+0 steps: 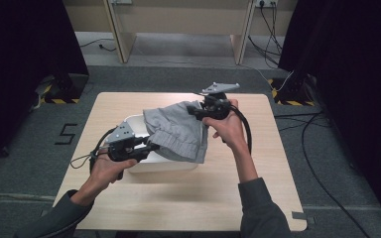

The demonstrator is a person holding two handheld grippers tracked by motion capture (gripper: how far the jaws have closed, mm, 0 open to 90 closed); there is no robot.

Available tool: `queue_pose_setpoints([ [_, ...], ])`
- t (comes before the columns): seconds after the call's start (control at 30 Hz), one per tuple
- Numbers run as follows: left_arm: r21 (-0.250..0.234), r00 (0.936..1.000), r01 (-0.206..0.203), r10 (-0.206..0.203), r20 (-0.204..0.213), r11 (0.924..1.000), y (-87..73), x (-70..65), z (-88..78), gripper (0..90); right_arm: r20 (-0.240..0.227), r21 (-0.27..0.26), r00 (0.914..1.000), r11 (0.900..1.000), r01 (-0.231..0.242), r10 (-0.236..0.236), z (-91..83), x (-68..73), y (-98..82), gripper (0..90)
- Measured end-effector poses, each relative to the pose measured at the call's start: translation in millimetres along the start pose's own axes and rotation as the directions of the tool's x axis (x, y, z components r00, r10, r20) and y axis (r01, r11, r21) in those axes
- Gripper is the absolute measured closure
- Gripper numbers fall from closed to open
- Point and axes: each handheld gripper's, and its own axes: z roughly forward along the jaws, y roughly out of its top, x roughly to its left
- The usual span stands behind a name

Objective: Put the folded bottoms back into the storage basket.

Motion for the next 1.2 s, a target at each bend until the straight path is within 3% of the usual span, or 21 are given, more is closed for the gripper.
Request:
queue_pose_setpoints([
  [0.07, 0.0, 0.9997, 0.019, -0.019, -0.017, 0.9998, -3.3, 9.9, -2.4, 68.9, -0.013, 0.017, 0.9999, 1.0, 0.004, -0.004, 17.0, 1.6, 7.7, 68.3],
  [0.23, 0.007, 0.998, 0.052, -0.052, -0.037, 0.9986, -10.4, 25.1, -2.8, 69.0, -0.037, 0.033, 0.9993, 0.999, -0.007, 0.009, 37.1, 1.3, 11.6, 68.3],
  [0.47, 0.043, 0.9952, 0.079, -0.076, -0.062, 0.996, -25.8, 38.5, 4.4, 69.0, -0.051, 0.081, 0.9986, 0.997, -0.011, 0.015, 69.4, -2.3, 5.2, 68.3],
  [0.57, 0.059, 0.9919, 0.113, -0.11, -0.065, 0.9918, -33.3, 48.0, 9.2, 68.9, -0.068, 0.094, 0.9973, 0.995, -0.022, 0.028, 84.8, -6.0, 0.3, 68.3],
  [0.83, 0.113, 0.9911, 0.105, -0.095, -0.094, 0.988, -45.9, 58.4, 18.5, 68.7, -0.065, 0.131, 0.9968, 0.991, -0.038, 0.047, 105.1, -14.1, -13.5, 68.3],
  [1.07, 0.178, 0.9902, 0.12, -0.105, -0.091, 0.9767, -53.5, 62.3, 23.9, 68.2, -0.062, 0.179, 0.997, 0.983, -0.035, 0.047, 121.5, -13.3, -22.7, 68.3],
  [1.2, 0.233, 0.9904, 0.125, -0.108, -0.087, 0.9643, -56.7, 66.3, 27.4, 67.7, -0.034, 0.227, 0.9987, 0.973, -0.029, 0.038, 130.8, -10.0, -26.7, 68.0],
])
